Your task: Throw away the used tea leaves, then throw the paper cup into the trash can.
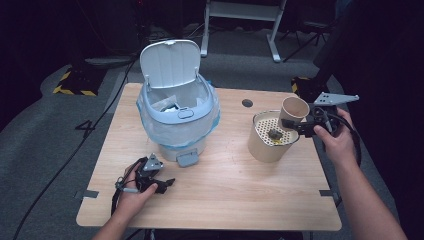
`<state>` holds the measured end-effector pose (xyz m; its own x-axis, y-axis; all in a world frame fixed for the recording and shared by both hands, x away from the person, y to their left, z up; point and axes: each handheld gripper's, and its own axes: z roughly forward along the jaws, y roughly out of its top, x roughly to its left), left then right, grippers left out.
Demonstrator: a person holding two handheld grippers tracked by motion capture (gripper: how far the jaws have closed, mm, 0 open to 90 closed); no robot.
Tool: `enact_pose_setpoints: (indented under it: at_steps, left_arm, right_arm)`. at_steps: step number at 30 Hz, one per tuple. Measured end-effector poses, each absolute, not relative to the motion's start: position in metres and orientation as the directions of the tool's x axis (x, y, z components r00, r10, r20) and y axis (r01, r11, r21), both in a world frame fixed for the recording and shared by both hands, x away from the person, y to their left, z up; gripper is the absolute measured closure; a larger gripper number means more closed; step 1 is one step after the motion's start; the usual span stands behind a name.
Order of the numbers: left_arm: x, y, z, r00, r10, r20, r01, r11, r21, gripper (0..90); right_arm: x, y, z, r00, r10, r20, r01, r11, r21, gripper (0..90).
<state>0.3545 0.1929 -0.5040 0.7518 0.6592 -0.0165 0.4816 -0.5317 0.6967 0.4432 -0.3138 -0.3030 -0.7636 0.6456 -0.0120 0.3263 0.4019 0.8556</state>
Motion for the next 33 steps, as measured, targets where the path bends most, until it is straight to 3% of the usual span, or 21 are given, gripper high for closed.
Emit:
enact_pose_setpoints:
  at_steps: [14,33]
  left_arm:
    - [0.354,0.193,-0.504,0.752,0.659,-0.017,0.482,-0.532,0.697,20.8]
    - [0.354,0.193,-0.504,0.751,0.66,-0.017,0.482,-0.531,0.697,21.0]
  right_arm:
    - [0.445,-0.276,-0.266,-0.82,0.569,-0.06,0.221,0.412,0.884,28.9]
    - [0.469,-0.207,-0.229,-0.894,0.446,-0.042,0.155,0.397,0.905,28.9]
